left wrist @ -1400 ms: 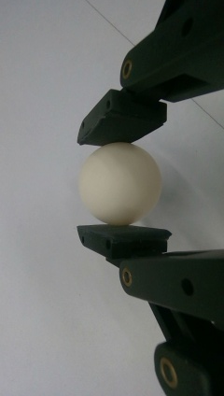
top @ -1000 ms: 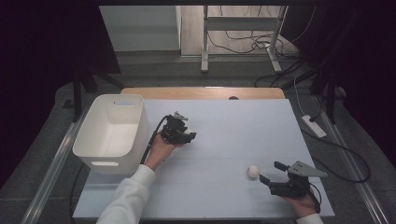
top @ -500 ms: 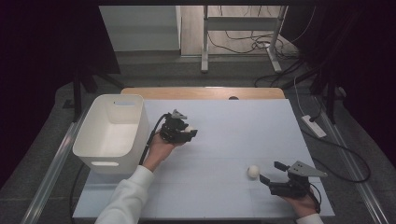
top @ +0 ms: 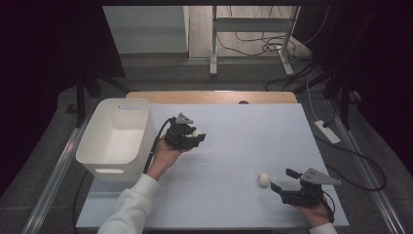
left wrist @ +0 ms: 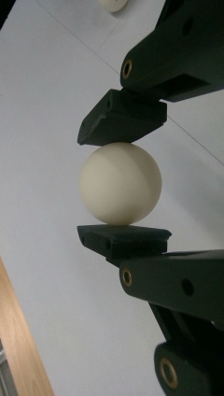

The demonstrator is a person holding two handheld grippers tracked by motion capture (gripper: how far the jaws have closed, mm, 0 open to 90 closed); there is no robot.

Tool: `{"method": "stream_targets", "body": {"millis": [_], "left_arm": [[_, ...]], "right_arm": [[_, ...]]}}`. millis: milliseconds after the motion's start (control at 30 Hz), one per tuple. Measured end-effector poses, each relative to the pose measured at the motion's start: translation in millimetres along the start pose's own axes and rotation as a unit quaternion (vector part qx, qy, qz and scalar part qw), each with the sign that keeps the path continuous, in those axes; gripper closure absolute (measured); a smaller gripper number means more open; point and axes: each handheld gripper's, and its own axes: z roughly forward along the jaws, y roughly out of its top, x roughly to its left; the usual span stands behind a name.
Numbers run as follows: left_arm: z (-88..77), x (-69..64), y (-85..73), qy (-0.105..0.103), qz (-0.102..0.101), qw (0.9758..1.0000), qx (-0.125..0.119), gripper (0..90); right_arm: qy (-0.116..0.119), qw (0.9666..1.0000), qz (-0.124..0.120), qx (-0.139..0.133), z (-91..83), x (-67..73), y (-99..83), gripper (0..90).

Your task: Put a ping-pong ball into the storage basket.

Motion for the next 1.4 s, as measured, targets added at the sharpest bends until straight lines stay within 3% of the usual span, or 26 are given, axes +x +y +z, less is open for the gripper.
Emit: {"method": "stream_targets", "body": {"millis": [567, 1133, 1400], "left_arm": [[-17.4, -6.1, 15.9, -0.003, 0.015, 0.9995, -0.028, 50.7], [-27.3, -8.2, 18.2, -0.009, 0.012, 0.9988, -0.047, 50.7], [-36.8, -7.9, 20.1, -0.005, 0.014, 0.9975, -0.069, 50.8]], "right_arm": [[0.001, 1.0, 0.0, -0.001, 0.2, 0.0, -0.1, 15.3], [0.0, 1.0, 0.0, 0.001, 0.2, -0.1, -0.2, 15.2], [0.0, 1.0, 0.0, 0.001, 0.3, 0.2, -0.3, 15.3]]}}
